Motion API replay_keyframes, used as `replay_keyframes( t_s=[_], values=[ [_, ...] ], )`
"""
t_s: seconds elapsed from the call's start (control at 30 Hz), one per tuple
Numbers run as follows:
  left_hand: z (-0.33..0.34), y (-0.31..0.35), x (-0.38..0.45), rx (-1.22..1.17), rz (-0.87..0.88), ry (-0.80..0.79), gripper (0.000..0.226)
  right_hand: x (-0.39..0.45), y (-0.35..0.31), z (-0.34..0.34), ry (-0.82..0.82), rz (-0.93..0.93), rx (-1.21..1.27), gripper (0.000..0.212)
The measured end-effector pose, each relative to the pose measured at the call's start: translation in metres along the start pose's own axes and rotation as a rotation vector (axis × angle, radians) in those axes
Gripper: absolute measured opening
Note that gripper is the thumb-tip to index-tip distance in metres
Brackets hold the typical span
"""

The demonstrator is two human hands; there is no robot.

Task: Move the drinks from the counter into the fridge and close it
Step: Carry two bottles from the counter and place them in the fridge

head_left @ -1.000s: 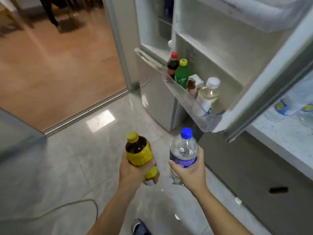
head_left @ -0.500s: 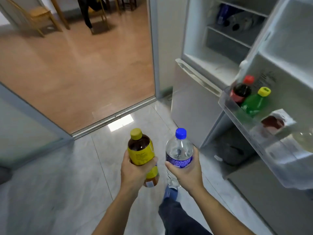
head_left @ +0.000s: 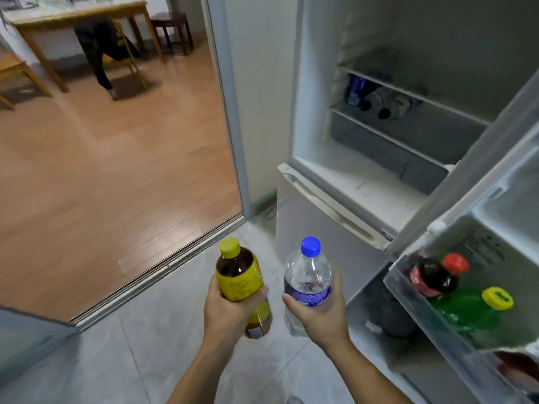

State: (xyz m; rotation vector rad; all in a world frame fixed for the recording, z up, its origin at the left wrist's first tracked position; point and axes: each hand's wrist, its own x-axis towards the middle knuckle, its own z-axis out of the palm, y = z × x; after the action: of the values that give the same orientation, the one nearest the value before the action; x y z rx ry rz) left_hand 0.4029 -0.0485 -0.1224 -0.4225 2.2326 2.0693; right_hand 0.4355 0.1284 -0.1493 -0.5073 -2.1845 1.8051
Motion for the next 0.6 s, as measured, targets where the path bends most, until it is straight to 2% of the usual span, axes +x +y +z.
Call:
replay_keyframes(
  t_s=[0.23,0.4,0.6],
  values=[
    [0.029,0.011,0.11,0.018,0.002,-0.239,0.069,0.063,0.002,0.026,0.268,0.045,-0.022,0.08],
    [0.043,0.034,0.18,0.07,0.065,-0.424,0.072,0.093,-0.015,0.047,0.468,0.04,-0.032,0.082],
    [0.078,0.059,0.232,0.127,0.125,-0.551,0.078,0.114,-0.023,0.053,0.651,0.034,-0.047,0.076]
  ],
)
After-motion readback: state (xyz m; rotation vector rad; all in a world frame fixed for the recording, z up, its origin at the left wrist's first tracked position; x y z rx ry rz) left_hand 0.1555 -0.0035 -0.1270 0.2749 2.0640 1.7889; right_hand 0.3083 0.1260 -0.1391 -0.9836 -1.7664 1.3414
